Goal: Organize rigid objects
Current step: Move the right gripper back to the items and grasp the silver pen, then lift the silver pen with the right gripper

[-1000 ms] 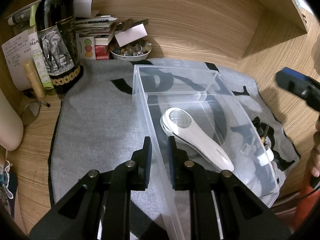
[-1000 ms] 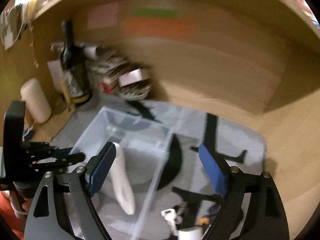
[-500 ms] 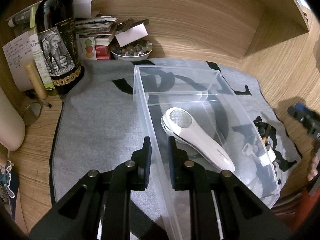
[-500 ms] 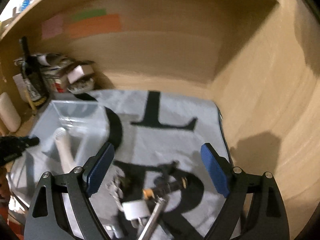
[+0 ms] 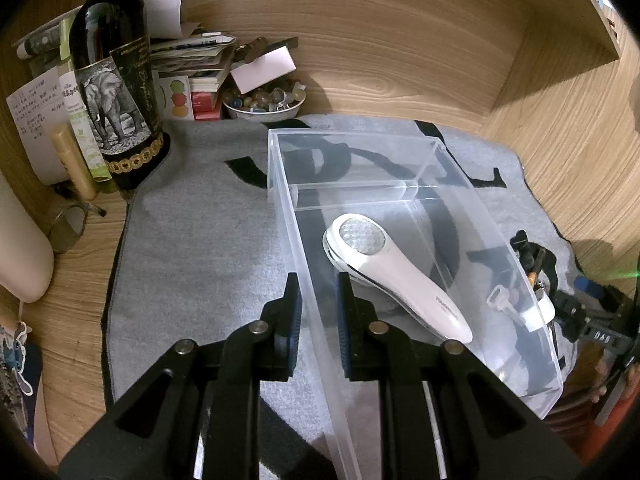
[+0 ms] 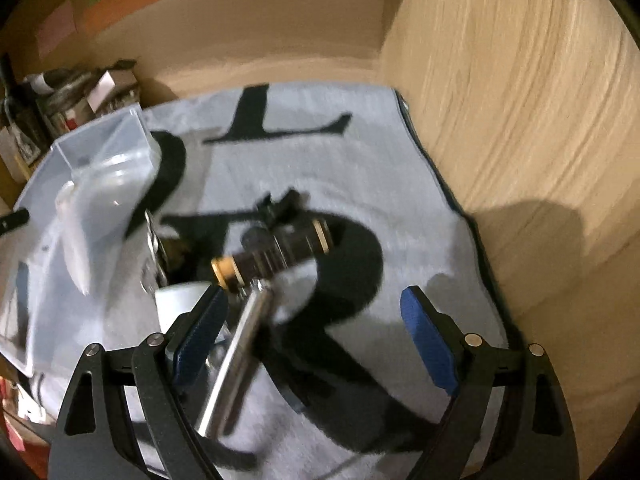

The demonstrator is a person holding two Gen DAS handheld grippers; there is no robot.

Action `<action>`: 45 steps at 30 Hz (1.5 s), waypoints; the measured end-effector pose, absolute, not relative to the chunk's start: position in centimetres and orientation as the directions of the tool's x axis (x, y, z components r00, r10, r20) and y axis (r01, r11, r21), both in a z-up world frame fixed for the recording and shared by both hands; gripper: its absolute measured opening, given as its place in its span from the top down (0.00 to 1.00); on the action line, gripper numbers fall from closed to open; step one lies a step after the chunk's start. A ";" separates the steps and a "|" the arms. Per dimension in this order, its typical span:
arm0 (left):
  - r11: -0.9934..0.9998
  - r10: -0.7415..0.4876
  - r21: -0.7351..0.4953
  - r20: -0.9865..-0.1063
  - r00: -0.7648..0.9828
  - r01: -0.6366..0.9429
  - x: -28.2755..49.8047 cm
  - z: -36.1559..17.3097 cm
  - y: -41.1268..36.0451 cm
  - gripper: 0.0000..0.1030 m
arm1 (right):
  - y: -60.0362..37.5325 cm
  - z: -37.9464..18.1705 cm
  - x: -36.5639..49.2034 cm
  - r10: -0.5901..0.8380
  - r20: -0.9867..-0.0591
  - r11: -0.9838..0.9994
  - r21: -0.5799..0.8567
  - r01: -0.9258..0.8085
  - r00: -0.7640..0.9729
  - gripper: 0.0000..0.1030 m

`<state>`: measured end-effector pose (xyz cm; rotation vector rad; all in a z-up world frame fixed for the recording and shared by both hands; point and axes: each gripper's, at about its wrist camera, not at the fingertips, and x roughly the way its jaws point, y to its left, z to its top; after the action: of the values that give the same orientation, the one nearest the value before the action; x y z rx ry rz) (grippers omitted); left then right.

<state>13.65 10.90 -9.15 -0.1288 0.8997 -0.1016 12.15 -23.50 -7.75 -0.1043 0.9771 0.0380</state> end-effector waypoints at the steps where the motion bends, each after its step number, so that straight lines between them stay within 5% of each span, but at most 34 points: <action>1: 0.987 -0.142 -0.155 -0.773 0.618 0.033 13.7 -9.1 11.0 0.85 | -23.5 -8.1 12.0 -0.009 -0.836 0.994 -0.066 -0.084 0.549 0.18; 9: 0.988 -0.140 -0.151 -0.773 0.619 0.036 13.6 -9.2 11.0 0.85 | -21.9 -10.5 11.3 0.019 -0.857 0.987 -0.066 -0.147 0.515 0.35; 12: 0.988 -0.139 -0.149 -0.773 0.620 0.035 13.6 -9.2 11.0 0.85 | -21.5 -10.5 11.0 0.029 -0.847 0.983 -0.071 -0.167 0.530 0.53; 14: 0.988 -0.140 -0.150 -0.772 0.620 0.035 13.6 -9.2 11.0 0.85 | -21.5 -10.4 10.9 0.029 -0.841 0.985 -0.068 -0.159 0.540 0.73; 17: 0.988 -0.140 -0.151 -0.773 0.619 0.035 13.6 -9.2 11.0 0.85 | -22.0 -10.2 11.1 0.030 -0.837 0.990 -0.049 -0.130 0.547 0.83; 40: 0.985 -0.150 -0.167 -0.769 0.622 0.031 13.7 -9.1 10.7 0.85 | -18.5 -1.3 11.6 0.143 -0.631 0.983 0.003 -0.182 0.762 0.93; 45: 0.985 -0.154 -0.171 -0.767 0.622 0.033 13.7 -9.1 10.8 0.85 | -17.0 -1.5 12.4 0.131 -0.644 0.976 -0.048 -0.211 0.754 0.93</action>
<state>13.66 10.78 -9.13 -0.1451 0.8933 -0.1073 12.44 -17.03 -1.50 -0.1207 0.6926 0.1871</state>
